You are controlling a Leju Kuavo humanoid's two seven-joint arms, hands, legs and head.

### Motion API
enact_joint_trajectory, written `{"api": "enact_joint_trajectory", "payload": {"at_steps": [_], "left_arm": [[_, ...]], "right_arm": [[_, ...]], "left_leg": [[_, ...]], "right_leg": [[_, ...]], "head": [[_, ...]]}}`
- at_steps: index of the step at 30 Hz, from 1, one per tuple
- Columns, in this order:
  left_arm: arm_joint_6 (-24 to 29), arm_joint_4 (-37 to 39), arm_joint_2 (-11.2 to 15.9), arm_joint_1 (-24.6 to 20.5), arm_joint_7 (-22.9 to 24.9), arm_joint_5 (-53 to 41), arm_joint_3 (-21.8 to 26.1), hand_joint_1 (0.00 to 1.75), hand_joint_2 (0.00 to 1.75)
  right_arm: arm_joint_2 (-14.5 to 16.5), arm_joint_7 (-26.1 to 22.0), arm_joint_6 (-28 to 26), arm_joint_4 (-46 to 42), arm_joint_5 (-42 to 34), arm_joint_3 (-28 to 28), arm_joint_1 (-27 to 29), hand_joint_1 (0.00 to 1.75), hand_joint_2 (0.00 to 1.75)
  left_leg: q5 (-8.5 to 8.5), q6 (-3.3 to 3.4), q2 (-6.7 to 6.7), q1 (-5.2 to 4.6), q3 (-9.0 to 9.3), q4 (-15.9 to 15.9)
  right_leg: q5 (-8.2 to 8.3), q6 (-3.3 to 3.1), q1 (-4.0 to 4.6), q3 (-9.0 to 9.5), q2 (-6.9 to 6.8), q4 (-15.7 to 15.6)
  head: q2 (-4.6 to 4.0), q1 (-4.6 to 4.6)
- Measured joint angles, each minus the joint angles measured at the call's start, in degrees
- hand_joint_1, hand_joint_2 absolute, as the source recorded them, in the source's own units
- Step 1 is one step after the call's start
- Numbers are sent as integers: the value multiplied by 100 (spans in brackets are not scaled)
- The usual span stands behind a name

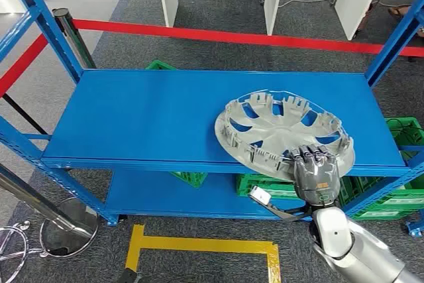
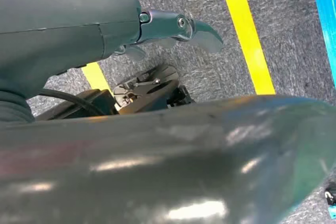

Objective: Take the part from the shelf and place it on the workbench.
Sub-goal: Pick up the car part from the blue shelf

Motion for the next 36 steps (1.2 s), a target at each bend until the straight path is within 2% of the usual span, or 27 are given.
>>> {"api": "enact_joint_trajectory", "payload": {"at_steps": [4, 6, 8, 11, 13, 14, 17, 18, 19, 22, 25, 30, 36], "left_arm": [[-5, 0, -13, 0, 6, 0, 0, 0, 0], [-8, 0, -20, 1, 13, 0, 0, 0, 87], [-4, 0, -26, 1, 17, 0, 0, 0, 175], [15, 0, -34, 1, 25, 0, 0, 0, 175], [25, 0, -42, 1, 35, 0, 0, 0, 175], [29, 0, -46, 1, 42, 0, 0, 0, 175], [52, 0, -57, 5, 74, 0, -1, 0, 175], [61, 0, -62, 3, 84, 0, -1, 0, 175], [70, 0, -67, 0, 91, 0, -2, 0, 175], [87, 0, -73, 3, 97, 0, -2, 0, 175], [92, 0, -73, 2, 98, 0, -2, 0, 175], [96, 0, -70, -1, 98, -19, -2, 0, 175], [93, 0, -67, -1, 98, -52, -12, 0, 175]], "right_arm": [[-89, -38, 0, -225, -5, -32, 22, 175, 175], [-124, -199, 0, -408, -8, -151, 104, 175, 175], [-123, -602, 0, -627, -9, -416, 278, 175, 175], [34, -1612, 0, -994, -7, -1057, 690, 175, 175], [322, -2476, 0, -1244, -4, -1574, 1022, 175, 175], [549, -3012, 0, -1371, -2, -1865, 1198, 175, 175], [1546, -5031, 0, -1764, 3, -2912, 1660, 175, 175], [1868, -5513, 0, -1880, 5, -3209, 1766, 175, 175], [2145, -5793, 0, -1986, 5, -3441, 1848, 175, 175], [2769, -5971, 0, -2258, 1, -3937, 2000, 175, 175], [3133, -5982, 0, -2420, 2, -4258, 2083, 175, 175], [3430, -6048, 0, -2542, 4, -4475, 2169, 175, 175], [3599, -6054, 0, -2571, 4, -4544, 2216, 175, 175]], "left_leg": [[0, 0, 0, 0, -1, 1], [0, 0, -1, 1, -2, 1], [0, 0, -2, 1, -5, 1], [0, 0, -5, 1, -11, 1], [-1, 0, -7, 3, -15, 0], [-1, 0, -9, 4, -17, -1], [-1, 0, -12, 10, -23, -2], [0, -1, -12, 10, -24, -2], [1, -2, -13, 12, -25, -2], [4, -6, -16, 18, -27, -2], [4, -6, -13, 15, -27, -2], [4, -6, -8, 7, -28, 3], [4, -6, -8, 7, -28, 6]], "right_leg": [[0, 0, 0, -1, -1, 0], [0, 0, 1, -2, -2, 0], [0, 0, 1, -3, -4, 0], [-1, 0, 3, -6, -7, 0], [-1, 0, 4, -10, -8, 0], [-2, -1, 6, -12, -10, 0], [-3, -1, 12, -20, -9, 1], [-4, -2, 12, -23, -10, 2], [-5, -4, 13, -24, -13, 3], [-7, -6, 15, -25, -20, 6], [-4, -5, 14, -25, -9, 6], [0, -2, 5, -26, -3, 6], [0, -2, 6, -27, -4, 6]], "head": [[0, -1], [0, -1], [0, -1], [0, 0], [0, 0], [0, 0], [0, -1], [0, -3], [0, -4], [0, -2], [0, 1], [0, -1], [0, -1]]}}
